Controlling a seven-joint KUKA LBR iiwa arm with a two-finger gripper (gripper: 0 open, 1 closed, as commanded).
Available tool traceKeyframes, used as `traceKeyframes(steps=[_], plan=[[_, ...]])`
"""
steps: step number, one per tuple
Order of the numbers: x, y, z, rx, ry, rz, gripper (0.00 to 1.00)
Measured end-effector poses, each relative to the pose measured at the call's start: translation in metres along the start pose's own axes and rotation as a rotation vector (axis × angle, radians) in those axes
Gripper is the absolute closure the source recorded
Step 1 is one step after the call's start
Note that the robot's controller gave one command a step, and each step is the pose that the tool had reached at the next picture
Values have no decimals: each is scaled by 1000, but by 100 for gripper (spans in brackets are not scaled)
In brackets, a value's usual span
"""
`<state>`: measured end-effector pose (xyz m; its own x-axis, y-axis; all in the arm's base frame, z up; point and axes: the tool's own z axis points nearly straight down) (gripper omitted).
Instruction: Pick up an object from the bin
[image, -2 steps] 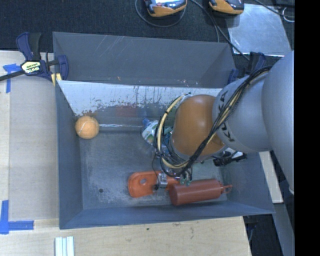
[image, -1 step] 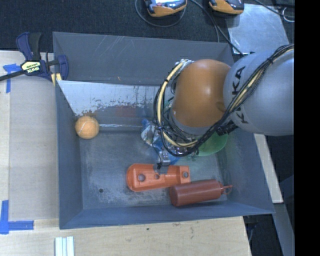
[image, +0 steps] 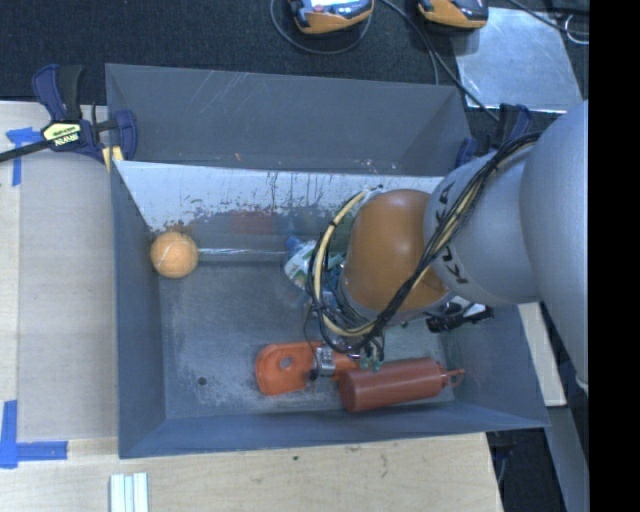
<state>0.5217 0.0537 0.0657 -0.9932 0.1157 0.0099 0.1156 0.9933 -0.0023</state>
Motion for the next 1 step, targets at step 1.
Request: traceKeyframes(steps=[1], plan=[[12,21,-5,-4,-21,-205,0]])
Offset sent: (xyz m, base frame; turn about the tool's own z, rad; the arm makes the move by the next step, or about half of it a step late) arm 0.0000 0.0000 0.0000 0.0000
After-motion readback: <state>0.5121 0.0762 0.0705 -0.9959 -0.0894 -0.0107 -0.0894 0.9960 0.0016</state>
